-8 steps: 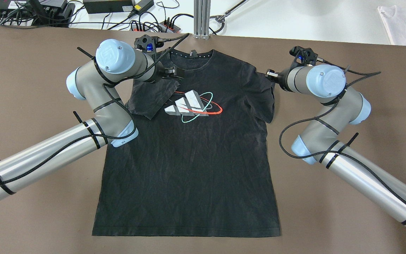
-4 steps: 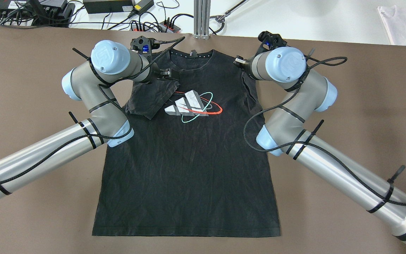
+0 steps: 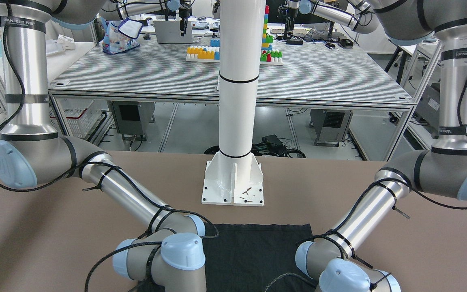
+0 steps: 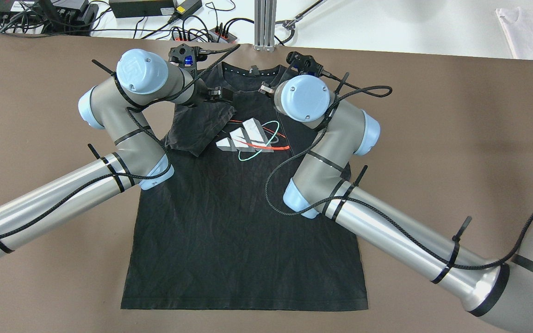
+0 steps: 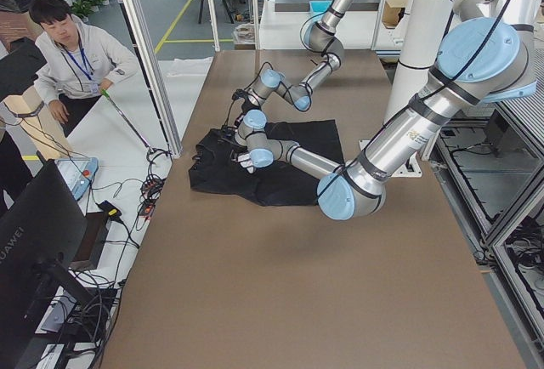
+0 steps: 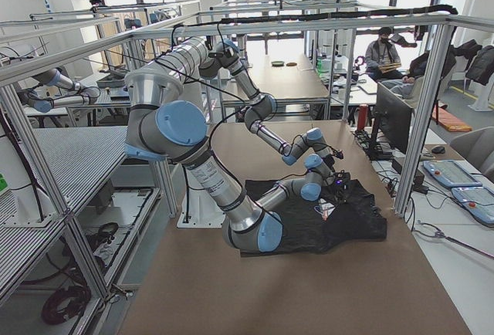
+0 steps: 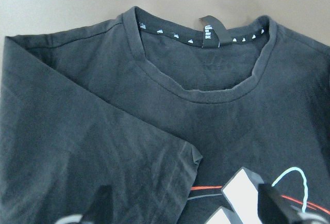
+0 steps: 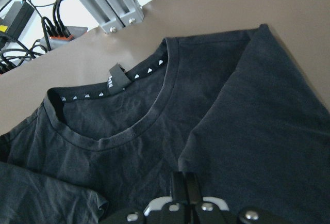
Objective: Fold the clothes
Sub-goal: 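Grasp the sleeve near the right gripper and fold it inward while left gripper releases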
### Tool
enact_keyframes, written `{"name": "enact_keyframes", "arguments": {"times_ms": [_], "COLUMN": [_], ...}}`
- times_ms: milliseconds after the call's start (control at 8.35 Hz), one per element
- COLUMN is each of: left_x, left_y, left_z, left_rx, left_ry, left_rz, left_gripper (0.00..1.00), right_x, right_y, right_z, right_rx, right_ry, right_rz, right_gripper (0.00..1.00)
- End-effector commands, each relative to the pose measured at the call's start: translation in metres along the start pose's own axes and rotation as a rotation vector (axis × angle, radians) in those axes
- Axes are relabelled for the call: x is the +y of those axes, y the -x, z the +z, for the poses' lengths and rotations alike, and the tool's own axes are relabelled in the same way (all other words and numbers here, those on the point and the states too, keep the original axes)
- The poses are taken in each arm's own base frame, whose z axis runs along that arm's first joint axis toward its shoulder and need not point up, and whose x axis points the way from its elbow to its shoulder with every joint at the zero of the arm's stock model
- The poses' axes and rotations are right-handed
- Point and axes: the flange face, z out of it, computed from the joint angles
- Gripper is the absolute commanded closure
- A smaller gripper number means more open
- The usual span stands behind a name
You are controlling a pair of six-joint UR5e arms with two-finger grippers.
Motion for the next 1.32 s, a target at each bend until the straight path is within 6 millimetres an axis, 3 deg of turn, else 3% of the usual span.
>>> {"name": "enact_keyframes", "arguments": {"times_ms": [0,120,240,479,719,958,1198], "left_x": [0.0,-0.001,-0.006,-0.021,-0.012,0.03,0.074], "left_y": [0.0,0.001,0.003,0.012,0.018,0.061,0.098], "left_z": [0.0,-0.001,-0.003,-0.015,-0.031,-0.067,-0.095], "left_rx": [0.0,0.0,0.006,0.034,0.054,0.074,0.071], "left_ry": [0.001,0.0,0.009,0.045,0.031,0.029,0.038], "left_rz": [0.0,-0.001,-0.004,-0.016,-0.028,-0.085,-0.123], "left_gripper": [0.0,0.0,0.0,0.0,0.0,0.0,0.0], "right_x": [0.053,0.053,0.052,0.034,0.032,0.036,0.048], "right_y": [0.008,0.007,0.002,-0.006,-0.044,-0.09,-0.154], "right_z": [0.018,0.019,0.02,0.01,-0.019,-0.059,-0.106], "right_rx": [0.028,0.028,0.032,0.016,-0.022,-0.065,-0.043], "right_ry": [0.004,0.005,0.001,-0.015,-0.012,0.04,0.081], "right_rz": [-0.04,-0.086,-0.168,-0.228,-0.254,-0.24,-0.215], "right_gripper": [1.0,0.31,0.06,0.06,0.05,0.08,0.08]}}
